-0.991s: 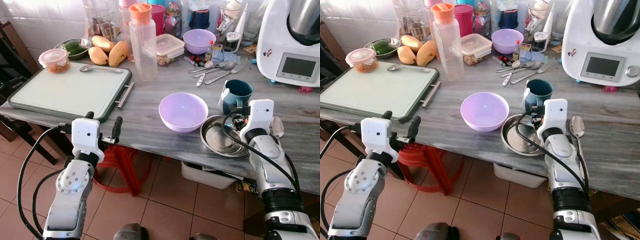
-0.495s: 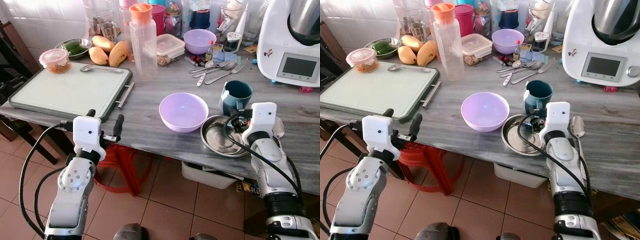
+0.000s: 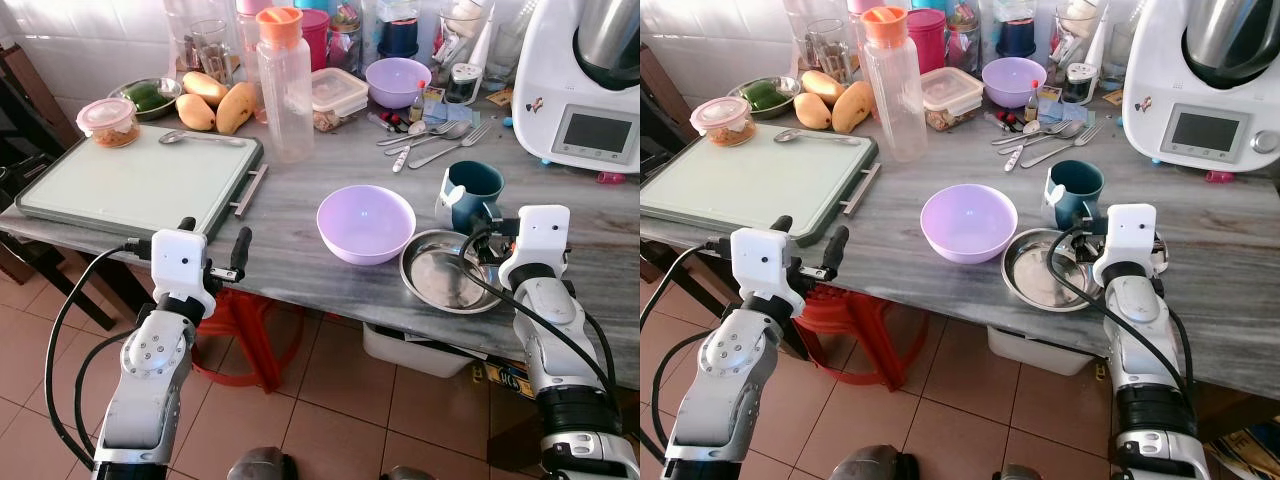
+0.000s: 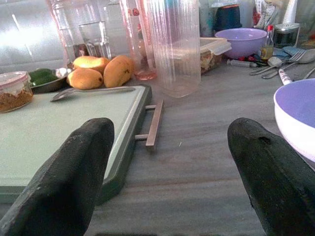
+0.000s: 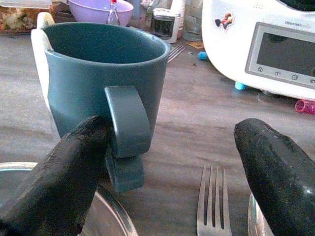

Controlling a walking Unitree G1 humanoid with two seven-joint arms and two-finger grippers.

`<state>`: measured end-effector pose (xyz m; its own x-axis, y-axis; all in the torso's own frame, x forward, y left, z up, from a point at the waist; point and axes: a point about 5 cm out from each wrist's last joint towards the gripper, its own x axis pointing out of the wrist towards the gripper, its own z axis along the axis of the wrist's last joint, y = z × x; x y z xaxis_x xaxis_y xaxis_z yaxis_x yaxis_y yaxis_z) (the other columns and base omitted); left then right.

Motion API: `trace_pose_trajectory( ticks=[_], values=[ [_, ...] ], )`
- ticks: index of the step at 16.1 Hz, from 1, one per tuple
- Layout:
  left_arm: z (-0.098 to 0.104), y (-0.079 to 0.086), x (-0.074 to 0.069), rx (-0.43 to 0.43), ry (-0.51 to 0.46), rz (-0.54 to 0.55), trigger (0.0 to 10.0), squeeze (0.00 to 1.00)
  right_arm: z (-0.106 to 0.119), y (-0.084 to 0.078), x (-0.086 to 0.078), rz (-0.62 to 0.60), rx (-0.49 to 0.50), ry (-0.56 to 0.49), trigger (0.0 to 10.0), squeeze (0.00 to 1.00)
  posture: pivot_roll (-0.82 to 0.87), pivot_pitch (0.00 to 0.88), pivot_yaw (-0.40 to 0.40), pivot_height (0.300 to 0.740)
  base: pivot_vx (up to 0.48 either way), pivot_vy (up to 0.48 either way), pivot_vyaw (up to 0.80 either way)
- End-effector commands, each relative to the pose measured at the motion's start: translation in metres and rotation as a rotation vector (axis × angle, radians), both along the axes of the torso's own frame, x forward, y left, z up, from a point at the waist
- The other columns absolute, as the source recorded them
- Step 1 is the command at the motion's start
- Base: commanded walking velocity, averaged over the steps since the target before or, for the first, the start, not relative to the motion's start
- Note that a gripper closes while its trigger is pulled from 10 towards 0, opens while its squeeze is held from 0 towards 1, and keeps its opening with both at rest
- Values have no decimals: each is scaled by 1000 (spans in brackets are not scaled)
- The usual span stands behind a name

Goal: Setting the table

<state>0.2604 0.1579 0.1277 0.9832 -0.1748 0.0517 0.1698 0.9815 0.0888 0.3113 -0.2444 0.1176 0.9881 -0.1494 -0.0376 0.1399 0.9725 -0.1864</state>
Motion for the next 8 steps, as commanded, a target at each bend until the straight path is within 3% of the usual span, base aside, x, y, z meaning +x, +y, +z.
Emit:
trace_pose_trajectory(
  ticks=[1,8],
  values=[
    [1,1,2,0,-4,0,10000,0,5,-1,2,-4,0,-22,10000,1000,43,0,88,740,0,0,0],
    [0,-3,5,-11,-8,2,10000,0,22,7,-3,-38,-49,-127,10000,1000,28,0,78,740,0,0,0]
  ],
)
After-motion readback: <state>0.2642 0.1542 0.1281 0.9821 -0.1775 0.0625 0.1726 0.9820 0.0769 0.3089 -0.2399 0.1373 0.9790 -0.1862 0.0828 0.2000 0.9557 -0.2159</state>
